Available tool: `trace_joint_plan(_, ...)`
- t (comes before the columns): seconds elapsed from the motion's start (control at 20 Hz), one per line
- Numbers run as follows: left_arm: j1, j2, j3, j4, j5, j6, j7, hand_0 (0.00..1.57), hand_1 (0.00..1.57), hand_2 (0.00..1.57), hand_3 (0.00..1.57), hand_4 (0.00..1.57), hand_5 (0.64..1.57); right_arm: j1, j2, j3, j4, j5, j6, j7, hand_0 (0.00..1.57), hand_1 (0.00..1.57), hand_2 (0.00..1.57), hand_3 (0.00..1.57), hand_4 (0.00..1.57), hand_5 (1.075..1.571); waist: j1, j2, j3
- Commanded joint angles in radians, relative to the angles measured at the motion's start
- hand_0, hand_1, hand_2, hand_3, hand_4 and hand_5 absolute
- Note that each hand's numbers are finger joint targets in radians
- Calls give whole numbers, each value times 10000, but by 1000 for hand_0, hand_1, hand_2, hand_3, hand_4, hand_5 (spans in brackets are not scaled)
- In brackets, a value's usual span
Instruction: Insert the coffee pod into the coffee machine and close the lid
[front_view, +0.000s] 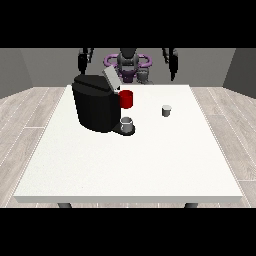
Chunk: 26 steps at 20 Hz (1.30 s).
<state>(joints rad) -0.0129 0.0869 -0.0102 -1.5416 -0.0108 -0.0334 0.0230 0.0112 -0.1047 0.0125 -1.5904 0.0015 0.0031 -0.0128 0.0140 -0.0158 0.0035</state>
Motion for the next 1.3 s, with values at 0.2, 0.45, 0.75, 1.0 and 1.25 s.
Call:
trace_joint_plan(0.2,-6,1598,-68,57,-883,-1191,-1347,0,0,0,0,0,1571,-7,194,-40,125,-58,-71,408,0,0,0,0,0,1571,-157,-74,-38)
trace_joint_plan(0.45,-1281,3152,452,949,-1719,-1583,-1779,0,0,0,0,0,1571,-847,155,-139,-6,1374,-1471,-46,0,0,0,0,0,1571,-854,1042,-42)
trace_joint_plan(0.75,-2838,3626,871,2562,-2151,-1683,-1036,0,0,0,0,0,1571,-827,464,422,-65,1714,-1478,-471,0,0,0,0,0,1571,-1774,1649,-37)
trace_joint_plan(1.0,-3339,4300,921,3945,-2949,-1644,-1642,0,0,0,0,0,1571,-1330,506,763,-344,1917,-1380,-401,0,0,0,0,0,1571,-2190,2751,-43)
trace_joint_plan(1.25,-4550,5167,1243,5434,-2900,-2801,-2005,0,0,0,0,0,1571,-1895,898,818,-515,1985,-1686,889,0,0,0,0,0,1571,-2095,2703,-43)
